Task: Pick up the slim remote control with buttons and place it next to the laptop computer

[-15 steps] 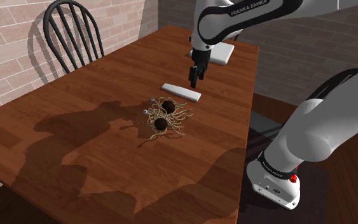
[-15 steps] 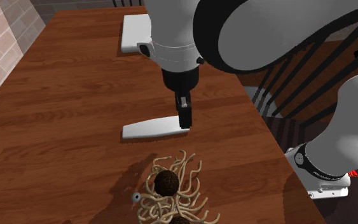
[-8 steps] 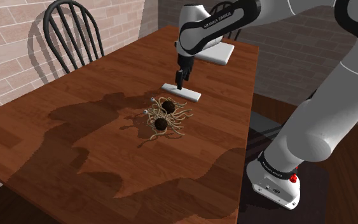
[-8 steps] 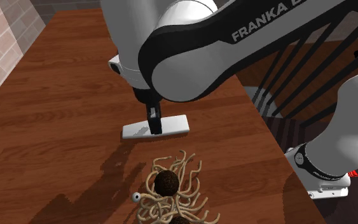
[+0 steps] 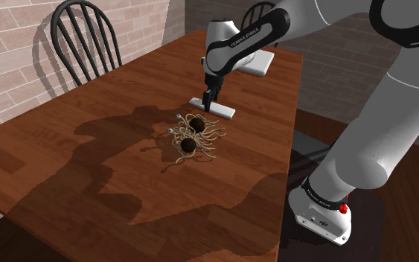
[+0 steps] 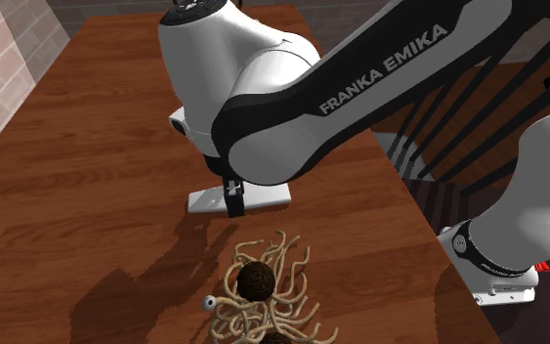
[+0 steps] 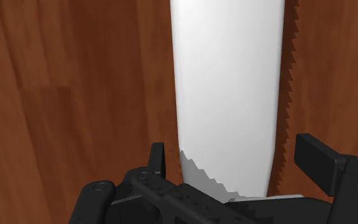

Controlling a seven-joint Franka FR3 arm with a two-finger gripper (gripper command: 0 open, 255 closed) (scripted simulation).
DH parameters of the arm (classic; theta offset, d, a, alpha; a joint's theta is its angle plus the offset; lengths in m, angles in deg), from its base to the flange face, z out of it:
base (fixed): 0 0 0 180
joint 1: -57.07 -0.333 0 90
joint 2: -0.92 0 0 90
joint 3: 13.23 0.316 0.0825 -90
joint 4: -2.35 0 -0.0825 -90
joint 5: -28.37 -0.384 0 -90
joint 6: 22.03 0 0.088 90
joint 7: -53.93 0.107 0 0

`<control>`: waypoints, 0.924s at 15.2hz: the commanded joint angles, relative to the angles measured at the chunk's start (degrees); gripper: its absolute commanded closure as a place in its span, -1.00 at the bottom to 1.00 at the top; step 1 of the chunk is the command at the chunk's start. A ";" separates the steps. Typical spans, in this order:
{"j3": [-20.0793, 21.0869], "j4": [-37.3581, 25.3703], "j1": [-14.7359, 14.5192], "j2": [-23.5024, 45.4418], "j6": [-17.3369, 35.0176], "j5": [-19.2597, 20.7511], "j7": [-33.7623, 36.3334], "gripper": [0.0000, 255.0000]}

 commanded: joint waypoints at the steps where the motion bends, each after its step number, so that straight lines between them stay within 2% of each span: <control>1: -0.04 0.28 0.06 0.74 1.06 -0.07 -0.14 -1.00; 8: -0.03 0.27 0.06 0.74 1.04 -0.07 -0.14 -1.00; 9: -0.03 0.27 0.06 0.74 1.04 -0.07 -0.14 1.00; 14: -0.04 0.26 0.06 0.75 1.04 -0.07 -0.15 1.00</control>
